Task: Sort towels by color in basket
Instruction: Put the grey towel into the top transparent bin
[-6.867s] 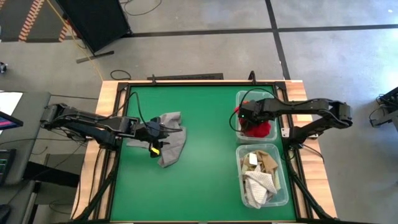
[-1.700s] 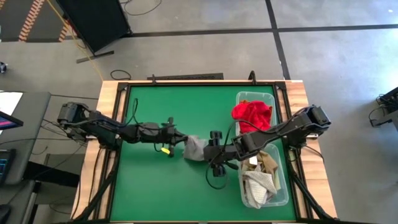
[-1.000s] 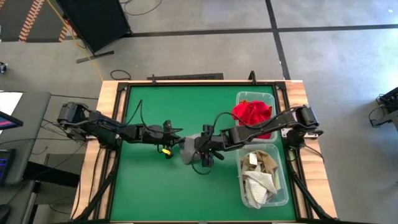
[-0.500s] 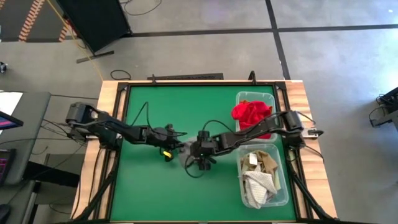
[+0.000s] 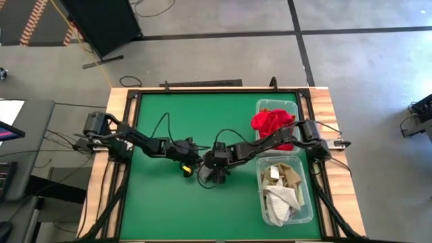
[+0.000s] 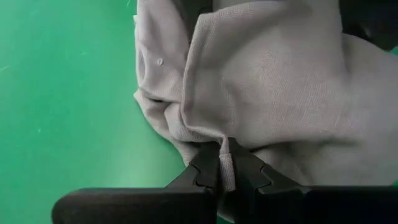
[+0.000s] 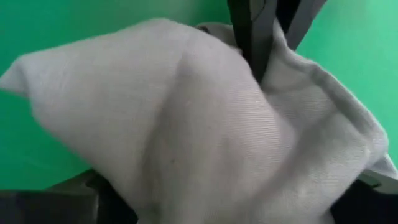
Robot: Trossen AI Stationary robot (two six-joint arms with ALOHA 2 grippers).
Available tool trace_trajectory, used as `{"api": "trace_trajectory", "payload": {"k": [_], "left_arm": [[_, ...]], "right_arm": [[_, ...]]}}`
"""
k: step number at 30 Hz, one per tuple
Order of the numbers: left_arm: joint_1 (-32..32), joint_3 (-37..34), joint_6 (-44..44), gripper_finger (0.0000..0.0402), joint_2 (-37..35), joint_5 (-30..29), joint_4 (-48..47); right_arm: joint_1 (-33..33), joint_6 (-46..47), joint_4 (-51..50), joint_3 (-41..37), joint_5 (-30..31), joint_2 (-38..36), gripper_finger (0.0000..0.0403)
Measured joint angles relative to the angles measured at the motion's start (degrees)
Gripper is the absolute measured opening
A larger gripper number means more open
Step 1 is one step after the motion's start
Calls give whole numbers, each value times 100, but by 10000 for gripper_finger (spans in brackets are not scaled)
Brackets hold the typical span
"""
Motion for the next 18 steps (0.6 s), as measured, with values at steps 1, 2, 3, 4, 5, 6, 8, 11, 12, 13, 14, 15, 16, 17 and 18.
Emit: {"api": "trace_trajectory", "payload": {"k": [1, 2, 3, 4, 5, 6, 8, 11, 12, 13, 14, 15, 16, 17, 18], "left_arm": [[2, 7, 2, 11, 2, 8, 2], [0, 5, 18, 11, 2, 21, -4], [0, 5, 22, 11, 0, 59, -2], [0, 5, 22, 11, 0, 74, 0], [0, 5, 22, 12, 0, 82, 0], [0, 5, 22, 14, 0, 84, 4], [0, 5, 24, 22, 0, 96, 39], [0, 5, 28, 46, 0, 96, 135], [0, 5, 47, 57, -1, 95, 164], [0, 5, 80, 68, -9, 96, 182], [0, 5, 99, 80, -18, 92, 198], [0, 5, 109, 92, -20, 90, 222], [0, 5, 111, 105, -20, 90, 238], [0, 5, 112, 117, -37, 90, 229], [0, 5, 130, 129, -85, 92, 182]], "right_arm": [[-10, 79, -3, 0, 4, 53, 379], [-27, 145, -7, 0, 11, 72, 370], [-43, 197, -13, 0, 11, 74, 358], [-62, 240, -11, 0, 7, 77, 344], [-72, 273, -1, -2, 4, 80, 327], [-83, 279, 4, -4, 4, 70, 308], [-106, 284, -11, 13, 4, 67, 266], [-111, 276, -63, 87, 3, 77, 194], [-112, 270, -69, 108, 0, 80, 169], [-112, 258, -72, 117, -3, 80, 143], [-114, 254, -79, 128, -6, 80, 118], [-114, 252, -107, 146, -8, 80, 93], [-114, 251, -166, 173, -7, 80, 70], [-114, 249, -232, 203, -9, 80, 53], [-114, 234, -328, 253, -11, 81, 49]]}}
